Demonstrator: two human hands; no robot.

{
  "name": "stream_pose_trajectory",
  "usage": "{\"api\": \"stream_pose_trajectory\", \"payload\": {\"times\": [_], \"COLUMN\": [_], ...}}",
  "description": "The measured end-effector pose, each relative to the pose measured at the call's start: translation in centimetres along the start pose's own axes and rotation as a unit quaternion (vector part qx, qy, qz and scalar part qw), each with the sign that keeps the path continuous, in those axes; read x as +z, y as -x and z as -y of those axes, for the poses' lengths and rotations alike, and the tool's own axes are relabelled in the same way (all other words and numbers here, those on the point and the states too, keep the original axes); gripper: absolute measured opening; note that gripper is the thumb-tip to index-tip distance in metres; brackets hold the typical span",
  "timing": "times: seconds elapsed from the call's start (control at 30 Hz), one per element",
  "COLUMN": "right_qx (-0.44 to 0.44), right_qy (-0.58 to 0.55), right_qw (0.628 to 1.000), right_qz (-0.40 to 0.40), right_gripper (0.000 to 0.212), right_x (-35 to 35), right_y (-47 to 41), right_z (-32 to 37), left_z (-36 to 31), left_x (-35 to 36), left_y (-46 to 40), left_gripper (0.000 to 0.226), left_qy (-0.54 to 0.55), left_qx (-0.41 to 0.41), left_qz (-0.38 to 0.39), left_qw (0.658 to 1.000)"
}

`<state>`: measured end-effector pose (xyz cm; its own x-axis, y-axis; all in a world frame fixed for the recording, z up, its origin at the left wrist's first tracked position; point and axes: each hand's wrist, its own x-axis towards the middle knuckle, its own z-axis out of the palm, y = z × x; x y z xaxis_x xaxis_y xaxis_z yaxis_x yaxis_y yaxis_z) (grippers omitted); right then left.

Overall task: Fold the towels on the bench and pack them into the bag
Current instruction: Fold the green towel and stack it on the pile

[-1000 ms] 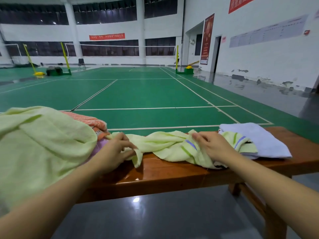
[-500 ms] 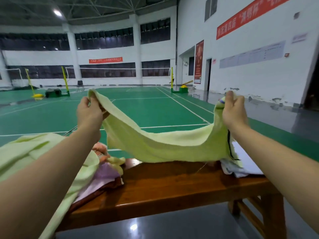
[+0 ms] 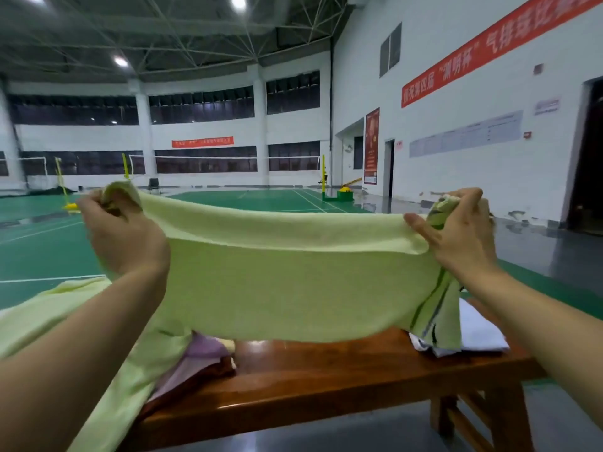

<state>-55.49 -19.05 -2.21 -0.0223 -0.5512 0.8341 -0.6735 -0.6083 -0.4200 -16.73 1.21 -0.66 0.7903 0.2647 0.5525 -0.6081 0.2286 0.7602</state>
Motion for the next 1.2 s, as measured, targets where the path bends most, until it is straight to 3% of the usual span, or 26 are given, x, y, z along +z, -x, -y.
{"api": "stream_pose_trajectory", "payload": {"times": [0.1,0.27,0.43,0.5,0.6,0.73,0.83,0.93,1.0,1.07,1.2], "right_qx": [0.009,0.063,0.076,0.112,0.121,0.023,-0.036,-0.114,-0.112,-0.072,-0.086], "right_qy": [0.012,0.076,0.016,-0.008,-0.009,-0.017,-0.037,0.039,0.081,0.101,0.138], "right_qw": [0.999,0.994,0.975,0.960,0.948,0.969,0.977,0.977,0.959,0.928,0.906], "right_qz": [-0.040,0.050,0.206,0.255,0.293,0.246,0.205,0.178,0.249,0.352,0.391], "right_gripper": [0.083,0.089,0.071,0.070,0.070,0.032,0.028,0.016,0.026,0.040,0.059], "right_x": [1.0,6.9,15.1,17.8,20.2,20.3,19.6,18.6,18.1,17.6,17.2], "right_y": [0.2,0.4,3.8,5.6,8.0,10.3,12.9,15.8,16.5,16.3,14.9], "right_z": [-0.4,-3.1,-7.3,-9.1,-11.0,-10.1,-7.8,-6.1,-5.5,-5.2,-6.9], "left_z": [0.5,3.6,12.4,15.2,17.7,16.9,16.0,16.4,17.2,17.3,17.0], "left_x": [0.3,3.6,7.0,7.0,5.9,4.2,2.5,1.1,0.8,0.7,-0.2], "left_y": [1.5,4.3,6.4,7.4,9.3,12.4,15.3,16.7,17.1,17.5,17.8], "left_gripper": [0.037,0.046,0.074,0.081,0.070,0.058,0.045,0.046,0.052,0.060,0.065], "left_qy": [-0.034,-0.085,-0.202,-0.231,-0.315,-0.413,-0.351,-0.289,-0.310,-0.349,-0.385], "left_qx": [0.060,-0.057,-0.248,-0.261,-0.137,0.059,0.206,0.193,0.186,0.186,0.182], "left_qz": [-0.002,0.076,0.271,0.341,0.448,0.473,0.523,0.666,0.714,0.724,0.744], "left_qw": [0.998,0.992,0.908,0.873,0.825,0.776,0.749,0.660,0.600,0.565,0.515]}}
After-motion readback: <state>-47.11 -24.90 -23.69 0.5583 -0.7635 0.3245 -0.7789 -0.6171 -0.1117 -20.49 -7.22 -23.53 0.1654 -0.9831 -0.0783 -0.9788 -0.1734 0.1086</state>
